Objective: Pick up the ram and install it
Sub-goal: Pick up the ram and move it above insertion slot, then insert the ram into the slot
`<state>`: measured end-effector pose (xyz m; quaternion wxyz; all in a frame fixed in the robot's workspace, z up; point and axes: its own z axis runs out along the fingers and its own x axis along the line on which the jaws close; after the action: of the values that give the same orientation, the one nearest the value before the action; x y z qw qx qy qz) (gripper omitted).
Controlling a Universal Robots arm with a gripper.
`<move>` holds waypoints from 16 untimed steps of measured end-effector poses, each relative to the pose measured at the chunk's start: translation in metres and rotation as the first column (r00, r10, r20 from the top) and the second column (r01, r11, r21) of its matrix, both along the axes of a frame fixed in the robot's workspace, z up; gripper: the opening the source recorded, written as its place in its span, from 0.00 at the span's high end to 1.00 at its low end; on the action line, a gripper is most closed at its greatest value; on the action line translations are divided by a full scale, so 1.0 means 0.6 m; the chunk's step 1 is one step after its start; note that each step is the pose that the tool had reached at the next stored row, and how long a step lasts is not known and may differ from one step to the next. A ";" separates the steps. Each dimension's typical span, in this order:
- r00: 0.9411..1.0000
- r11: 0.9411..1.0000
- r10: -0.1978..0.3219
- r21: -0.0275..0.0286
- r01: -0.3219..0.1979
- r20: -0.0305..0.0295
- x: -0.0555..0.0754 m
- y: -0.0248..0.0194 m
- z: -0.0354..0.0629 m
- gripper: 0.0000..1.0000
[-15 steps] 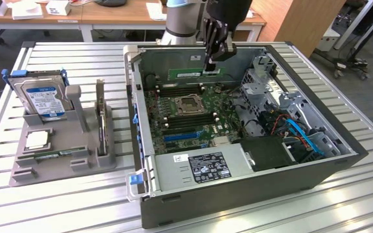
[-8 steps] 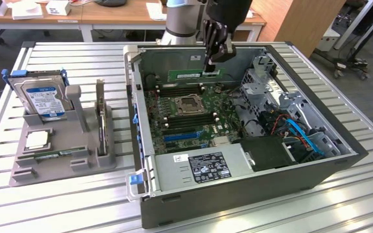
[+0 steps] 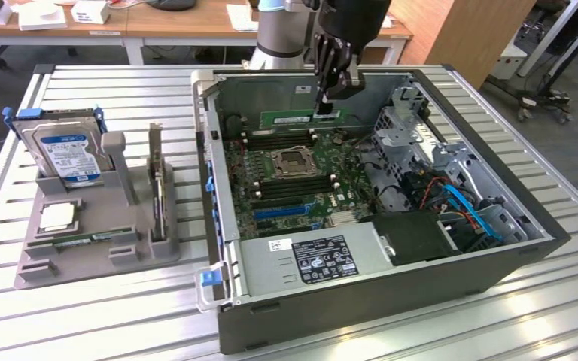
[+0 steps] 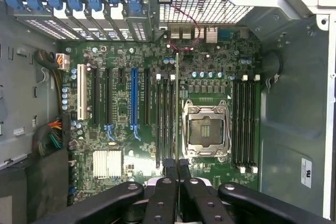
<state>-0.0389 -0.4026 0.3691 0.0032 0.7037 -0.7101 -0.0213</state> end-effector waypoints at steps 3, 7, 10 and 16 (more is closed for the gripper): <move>1.000 1.000 0.000 0.000 0.000 0.000 0.001 0.0000 0.000 0.89; 1.000 1.000 0.000 0.000 0.000 0.000 0.009 -0.0001 -0.001 0.89; 1.000 1.000 0.000 0.001 0.000 0.000 0.009 0.0000 -0.001 0.89; 1.000 1.000 0.000 0.000 0.000 0.000 0.009 0.0000 -0.001 0.89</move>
<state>-0.0337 -0.4026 0.3688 0.0030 0.7037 -0.7101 -0.0214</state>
